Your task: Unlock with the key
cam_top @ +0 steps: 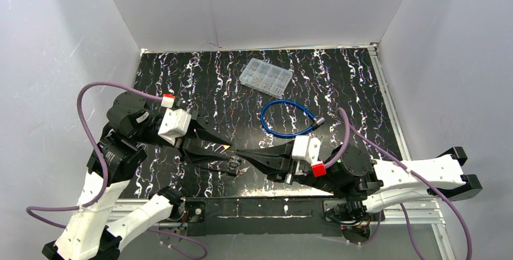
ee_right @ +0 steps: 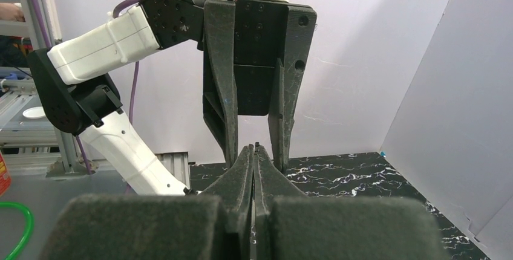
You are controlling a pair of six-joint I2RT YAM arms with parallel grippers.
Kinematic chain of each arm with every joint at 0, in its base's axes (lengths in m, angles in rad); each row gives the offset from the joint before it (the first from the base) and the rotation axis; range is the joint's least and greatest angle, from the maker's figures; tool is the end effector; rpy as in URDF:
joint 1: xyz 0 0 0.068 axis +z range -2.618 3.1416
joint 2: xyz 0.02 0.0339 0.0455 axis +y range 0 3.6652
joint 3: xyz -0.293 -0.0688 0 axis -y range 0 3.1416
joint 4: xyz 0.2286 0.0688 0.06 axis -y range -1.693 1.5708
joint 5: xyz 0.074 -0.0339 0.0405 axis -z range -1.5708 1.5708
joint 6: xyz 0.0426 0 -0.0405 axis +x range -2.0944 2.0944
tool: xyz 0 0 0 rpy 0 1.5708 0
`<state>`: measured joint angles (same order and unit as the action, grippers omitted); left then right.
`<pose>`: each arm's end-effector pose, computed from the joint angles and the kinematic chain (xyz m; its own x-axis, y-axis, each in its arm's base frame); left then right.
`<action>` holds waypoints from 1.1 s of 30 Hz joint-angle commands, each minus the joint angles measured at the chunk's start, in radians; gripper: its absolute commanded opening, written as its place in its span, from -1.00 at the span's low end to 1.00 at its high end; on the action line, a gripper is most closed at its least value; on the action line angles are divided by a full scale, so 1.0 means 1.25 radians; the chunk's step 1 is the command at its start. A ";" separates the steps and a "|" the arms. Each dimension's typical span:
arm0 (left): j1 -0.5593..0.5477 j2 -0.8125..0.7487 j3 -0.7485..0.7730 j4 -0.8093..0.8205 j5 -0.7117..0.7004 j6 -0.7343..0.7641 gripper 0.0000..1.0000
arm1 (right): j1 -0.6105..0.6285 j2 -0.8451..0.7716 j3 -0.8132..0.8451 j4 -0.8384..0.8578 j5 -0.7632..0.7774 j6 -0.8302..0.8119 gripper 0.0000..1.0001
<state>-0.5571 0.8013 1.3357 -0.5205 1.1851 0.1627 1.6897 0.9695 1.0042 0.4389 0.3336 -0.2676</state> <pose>0.0405 -0.0717 0.4933 0.1712 -0.0349 -0.9846 0.9703 -0.1671 0.1747 -0.0078 0.1827 0.4751 0.2050 0.3899 -0.8977 -0.9524 0.2907 -0.0913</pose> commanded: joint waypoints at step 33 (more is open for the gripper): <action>0.031 -0.014 0.004 0.079 0.027 -0.076 -0.81 | 0.002 0.001 -0.028 0.106 0.029 0.026 -0.97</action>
<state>-0.5255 0.7933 1.3365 -0.4404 1.2140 0.0662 1.6897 0.9760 0.9657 0.4988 0.3569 -0.2390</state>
